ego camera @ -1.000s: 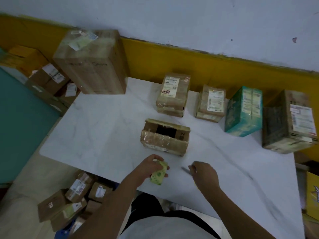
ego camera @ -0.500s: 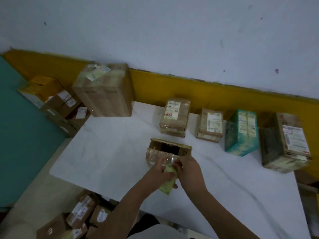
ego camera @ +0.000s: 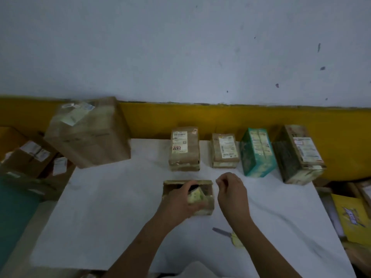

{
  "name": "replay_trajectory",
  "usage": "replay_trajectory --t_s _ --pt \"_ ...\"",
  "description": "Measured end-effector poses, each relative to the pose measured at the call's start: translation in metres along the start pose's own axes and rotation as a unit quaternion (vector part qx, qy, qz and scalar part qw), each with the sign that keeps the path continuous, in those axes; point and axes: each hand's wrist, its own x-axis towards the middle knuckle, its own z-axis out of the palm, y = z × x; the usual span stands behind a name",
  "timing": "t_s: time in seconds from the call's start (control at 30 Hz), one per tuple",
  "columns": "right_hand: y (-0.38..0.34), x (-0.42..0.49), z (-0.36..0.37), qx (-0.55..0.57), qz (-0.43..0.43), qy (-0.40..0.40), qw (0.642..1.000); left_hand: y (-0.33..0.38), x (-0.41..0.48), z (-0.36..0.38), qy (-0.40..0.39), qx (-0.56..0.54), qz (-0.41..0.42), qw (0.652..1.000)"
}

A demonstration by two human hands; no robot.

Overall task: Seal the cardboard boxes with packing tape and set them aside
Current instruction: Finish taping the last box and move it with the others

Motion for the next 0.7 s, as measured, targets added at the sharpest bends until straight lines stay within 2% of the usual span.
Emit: replay_trajectory --t_s 0.07,0.17,0.33,0.47,0.6,0.7 --pt "-0.002 0.002 0.003 0.002 0.020 0.005 1.000 -0.013 0.007 -0.003 -0.015 0.089 0.060 0.994" --pt "0.000 0.005 0.015 0.008 0.056 0.033 0.998 -0.035 0.027 -0.004 -0.017 0.101 0.112 0.988" --pt "0.013 0.019 0.035 0.035 0.159 0.073 0.984 -0.061 0.058 -0.009 0.094 0.143 0.174 0.970" --pt "0.029 0.027 0.054 0.028 0.201 0.047 0.978 -0.076 0.065 0.005 0.064 0.105 0.134 0.983" --pt "0.051 0.020 0.070 0.038 0.258 0.013 0.965 -0.098 0.063 0.021 -0.017 0.127 0.078 0.989" --pt "0.067 0.013 0.077 0.025 0.283 -0.011 0.959 -0.104 0.063 0.026 -0.023 0.167 0.070 0.983"
